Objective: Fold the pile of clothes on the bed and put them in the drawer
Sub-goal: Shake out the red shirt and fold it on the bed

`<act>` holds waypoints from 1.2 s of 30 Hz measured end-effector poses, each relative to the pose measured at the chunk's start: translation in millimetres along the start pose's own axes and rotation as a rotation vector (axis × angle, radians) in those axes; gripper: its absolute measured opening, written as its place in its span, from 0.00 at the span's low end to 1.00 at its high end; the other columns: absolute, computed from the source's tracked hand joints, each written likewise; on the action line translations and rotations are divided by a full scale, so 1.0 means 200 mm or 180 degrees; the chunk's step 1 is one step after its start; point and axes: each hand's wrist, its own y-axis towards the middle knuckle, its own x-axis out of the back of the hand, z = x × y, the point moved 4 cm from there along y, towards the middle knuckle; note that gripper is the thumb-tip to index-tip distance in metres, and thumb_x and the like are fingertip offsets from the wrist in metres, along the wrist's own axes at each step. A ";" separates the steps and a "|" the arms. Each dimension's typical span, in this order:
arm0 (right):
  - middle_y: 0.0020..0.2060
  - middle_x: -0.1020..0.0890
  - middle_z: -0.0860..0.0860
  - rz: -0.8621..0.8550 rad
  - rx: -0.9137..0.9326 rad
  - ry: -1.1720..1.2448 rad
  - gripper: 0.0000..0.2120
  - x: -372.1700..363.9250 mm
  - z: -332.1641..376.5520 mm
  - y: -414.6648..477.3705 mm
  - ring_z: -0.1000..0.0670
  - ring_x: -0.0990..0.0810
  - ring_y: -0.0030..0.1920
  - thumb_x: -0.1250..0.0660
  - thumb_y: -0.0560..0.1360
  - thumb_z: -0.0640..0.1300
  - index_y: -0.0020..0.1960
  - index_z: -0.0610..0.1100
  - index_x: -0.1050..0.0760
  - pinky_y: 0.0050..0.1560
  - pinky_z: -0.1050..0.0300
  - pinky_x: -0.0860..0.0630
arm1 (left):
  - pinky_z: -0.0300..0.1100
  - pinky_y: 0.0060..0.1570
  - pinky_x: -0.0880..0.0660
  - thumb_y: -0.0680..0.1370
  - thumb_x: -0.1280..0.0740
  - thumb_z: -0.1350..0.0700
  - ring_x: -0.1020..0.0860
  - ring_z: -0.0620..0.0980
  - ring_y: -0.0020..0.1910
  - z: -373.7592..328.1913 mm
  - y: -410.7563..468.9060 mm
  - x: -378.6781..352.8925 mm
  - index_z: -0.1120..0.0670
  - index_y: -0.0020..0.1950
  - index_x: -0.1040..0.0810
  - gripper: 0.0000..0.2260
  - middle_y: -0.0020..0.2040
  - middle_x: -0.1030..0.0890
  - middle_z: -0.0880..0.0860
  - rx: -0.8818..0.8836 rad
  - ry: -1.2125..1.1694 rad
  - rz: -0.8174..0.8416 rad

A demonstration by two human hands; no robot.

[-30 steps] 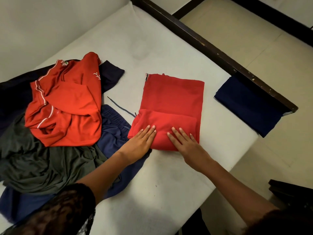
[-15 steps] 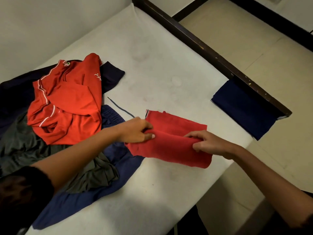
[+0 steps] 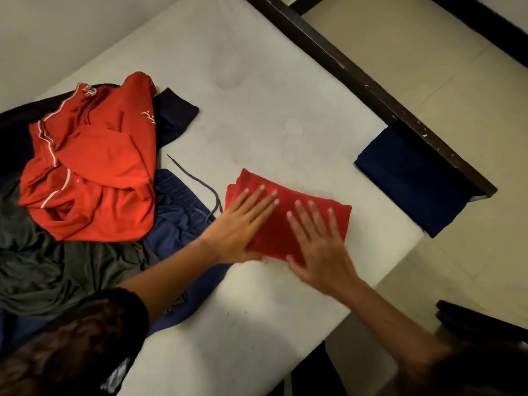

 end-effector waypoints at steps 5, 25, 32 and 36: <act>0.76 0.51 0.45 0.0314 -0.0101 -0.0234 0.51 -0.20 0.05 -0.08 0.39 0.49 0.75 0.27 0.64 0.55 0.77 0.48 0.54 0.66 0.25 0.48 | 0.59 0.71 0.49 0.57 0.26 0.33 0.48 0.61 0.74 -0.09 -0.07 -0.22 0.60 0.77 0.55 0.61 0.75 0.46 0.59 -0.0012 0.0442 0.0234; 0.77 0.56 0.45 0.0986 -0.0344 0.0313 0.38 0.39 -0.22 0.35 0.39 0.50 0.75 0.45 0.79 0.34 0.76 0.51 0.67 0.65 0.42 0.32 | 0.57 0.50 0.24 0.65 0.26 0.67 0.21 0.67 0.52 0.19 0.42 0.40 0.68 0.62 0.25 0.26 0.57 0.22 0.67 -0.0645 0.1095 -0.0174; 0.76 0.56 0.42 0.0291 -0.0612 -0.0269 0.37 0.71 -0.66 0.78 0.35 0.51 0.75 0.43 0.79 0.36 0.76 0.49 0.66 0.64 0.32 0.35 | 0.61 0.59 0.30 0.77 0.43 0.62 0.26 0.69 0.60 0.45 1.06 0.73 0.64 0.68 0.30 0.20 0.64 0.27 0.67 -0.0637 0.1315 -0.0653; 0.76 0.56 0.38 0.0011 -0.0893 -0.0452 0.37 0.69 -0.83 0.93 0.32 0.53 0.74 0.42 0.78 0.35 0.76 0.44 0.64 0.63 0.27 0.40 | 0.63 0.60 0.32 0.69 0.25 0.62 0.29 0.69 0.63 0.54 1.36 0.75 0.61 0.70 0.32 0.32 0.66 0.29 0.66 -0.0592 0.1303 -0.0672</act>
